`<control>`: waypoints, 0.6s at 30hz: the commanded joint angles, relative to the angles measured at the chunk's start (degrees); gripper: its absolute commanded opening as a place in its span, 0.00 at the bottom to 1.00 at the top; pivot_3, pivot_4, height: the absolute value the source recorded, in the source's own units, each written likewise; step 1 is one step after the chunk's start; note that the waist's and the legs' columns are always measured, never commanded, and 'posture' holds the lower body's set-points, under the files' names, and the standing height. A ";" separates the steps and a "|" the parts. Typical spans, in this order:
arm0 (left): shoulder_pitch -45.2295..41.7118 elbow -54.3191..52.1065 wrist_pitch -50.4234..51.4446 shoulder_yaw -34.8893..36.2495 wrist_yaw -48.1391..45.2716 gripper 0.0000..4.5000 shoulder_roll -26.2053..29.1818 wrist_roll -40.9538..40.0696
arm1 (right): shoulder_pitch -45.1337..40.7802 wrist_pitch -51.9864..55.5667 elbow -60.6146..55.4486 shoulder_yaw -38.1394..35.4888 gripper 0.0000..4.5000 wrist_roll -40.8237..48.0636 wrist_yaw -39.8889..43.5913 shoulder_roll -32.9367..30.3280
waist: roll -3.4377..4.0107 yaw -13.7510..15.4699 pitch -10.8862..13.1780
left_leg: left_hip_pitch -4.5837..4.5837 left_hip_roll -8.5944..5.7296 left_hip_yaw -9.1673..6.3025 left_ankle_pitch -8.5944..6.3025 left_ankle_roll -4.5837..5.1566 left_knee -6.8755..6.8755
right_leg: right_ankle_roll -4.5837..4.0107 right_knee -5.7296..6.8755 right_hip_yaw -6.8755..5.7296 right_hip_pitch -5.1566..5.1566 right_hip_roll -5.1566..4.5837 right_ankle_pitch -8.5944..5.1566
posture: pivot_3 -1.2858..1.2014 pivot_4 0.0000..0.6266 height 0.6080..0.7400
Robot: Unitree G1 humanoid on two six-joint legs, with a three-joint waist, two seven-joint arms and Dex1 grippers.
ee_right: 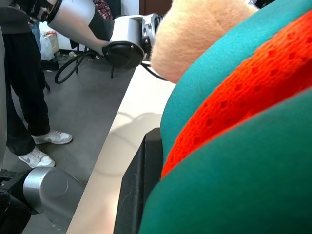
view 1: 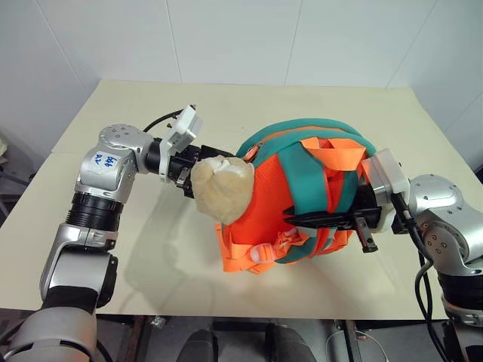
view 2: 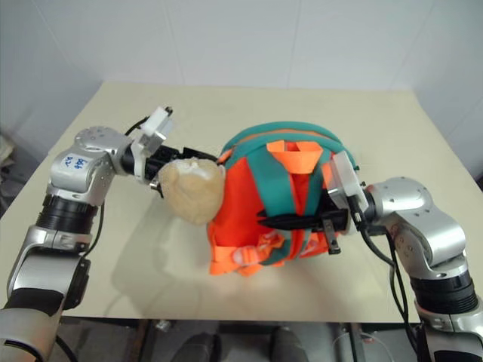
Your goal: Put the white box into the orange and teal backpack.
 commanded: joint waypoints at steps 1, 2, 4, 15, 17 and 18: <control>-1.70 -1.10 0.02 0.68 -4.75 1.00 2.34 -0.84 | -0.50 -1.31 -0.92 -0.95 0.11 0.11 0.46 -0.18 | 0.00 -0.12 0.00 | 0.00 0.01 -0.01 0.00 0.00 0.00 | 0.00 0.00 -0.01 0.00 0.00 0.00 | 0.52 0.24 1.00; -1.42 -1.68 0.28 1.00 -5.46 1.00 3.31 -1.41 | -0.43 -1.30 -1.01 -1.00 0.11 0.08 0.36 -0.17 | 0.00 -0.15 0.00 | 0.00 0.01 -0.01 0.00 0.00 -0.01 | 0.00 0.00 -0.01 0.00 0.00 0.00 | 0.52 0.24 1.00; -0.86 -2.71 0.81 1.41 -6.31 1.00 5.30 -2.68 | -0.24 -1.32 -1.18 -1.07 0.11 0.00 0.19 -0.18 | 0.00 -0.20 0.00 | 0.00 0.02 -0.02 0.00 0.00 -0.01 | 0.00 0.01 -0.02 0.00 0.00 0.00 | 0.52 0.24 1.00; 3.75 -11.04 7.61 9.40 -3.90 1.00 16.30 -12.81 | 1.86 -1.84 -2.22 -1.87 0.11 -0.41 0.05 -1.07 | 0.00 -0.23 0.00 | 0.01 0.06 -0.04 0.00 0.00 -0.03 | 0.00 0.01 -0.02 -0.01 0.00 0.00 | 0.52 0.24 1.00; 5.16 -14.20 11.56 13.27 -0.95 1.00 17.34 -16.74 | 2.43 -2.62 -2.29 -1.99 0.11 -0.45 0.48 -1.03 | 0.00 -0.22 0.00 | 0.01 0.05 -0.04 0.00 0.00 -0.01 | 0.00 0.01 -0.04 0.00 0.00 0.00 | 0.52 0.24 1.00; 5.70 -15.53 13.36 14.97 0.55 1.00 17.49 -18.51 | 2.58 -3.22 -2.25 -2.01 0.11 -0.52 0.54 -0.80 | 0.00 -0.24 0.00 | 0.01 0.06 -0.04 0.00 0.00 -0.01 | 0.00 0.01 -0.03 0.01 0.00 0.00 | 0.52 0.24 1.00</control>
